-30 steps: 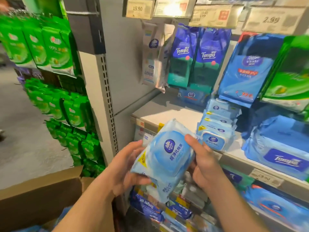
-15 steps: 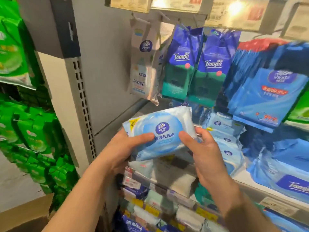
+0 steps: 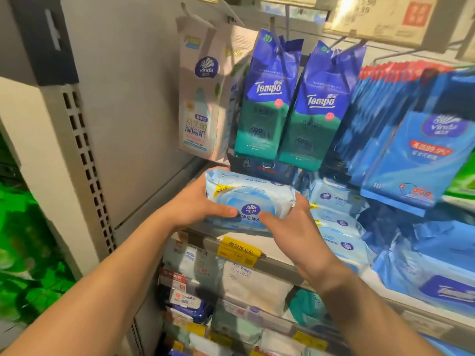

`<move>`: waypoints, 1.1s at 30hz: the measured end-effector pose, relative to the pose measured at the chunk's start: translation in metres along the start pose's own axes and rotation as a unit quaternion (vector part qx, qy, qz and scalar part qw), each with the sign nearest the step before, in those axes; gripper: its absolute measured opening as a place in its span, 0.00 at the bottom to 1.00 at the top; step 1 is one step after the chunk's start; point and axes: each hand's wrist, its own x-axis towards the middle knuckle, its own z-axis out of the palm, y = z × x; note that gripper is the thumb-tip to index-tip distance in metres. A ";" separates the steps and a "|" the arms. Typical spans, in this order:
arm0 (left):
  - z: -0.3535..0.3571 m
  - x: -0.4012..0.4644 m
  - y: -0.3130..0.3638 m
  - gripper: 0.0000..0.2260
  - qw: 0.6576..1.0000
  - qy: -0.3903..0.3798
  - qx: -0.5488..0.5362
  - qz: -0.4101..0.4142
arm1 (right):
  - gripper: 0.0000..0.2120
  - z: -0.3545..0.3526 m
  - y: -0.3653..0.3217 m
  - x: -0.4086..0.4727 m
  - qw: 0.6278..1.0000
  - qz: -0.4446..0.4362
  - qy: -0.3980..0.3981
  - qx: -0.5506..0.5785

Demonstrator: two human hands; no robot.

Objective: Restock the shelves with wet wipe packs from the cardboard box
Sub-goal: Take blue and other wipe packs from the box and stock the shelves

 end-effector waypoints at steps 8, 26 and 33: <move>0.001 0.011 -0.020 0.21 0.945 0.058 0.313 -0.080 | 0.41 0.014 0.005 -0.006 0.987 -0.002 -0.015 -0.157; 0.034 0.113 -0.030 0.23 0.947 0.161 0.220 -0.170 | 0.24 0.061 0.024 0.076 0.987 0.099 0.107 0.062; 0.036 0.141 -0.038 0.33 0.950 0.129 0.139 -0.250 | 0.16 0.066 0.030 0.097 0.980 0.110 0.116 0.121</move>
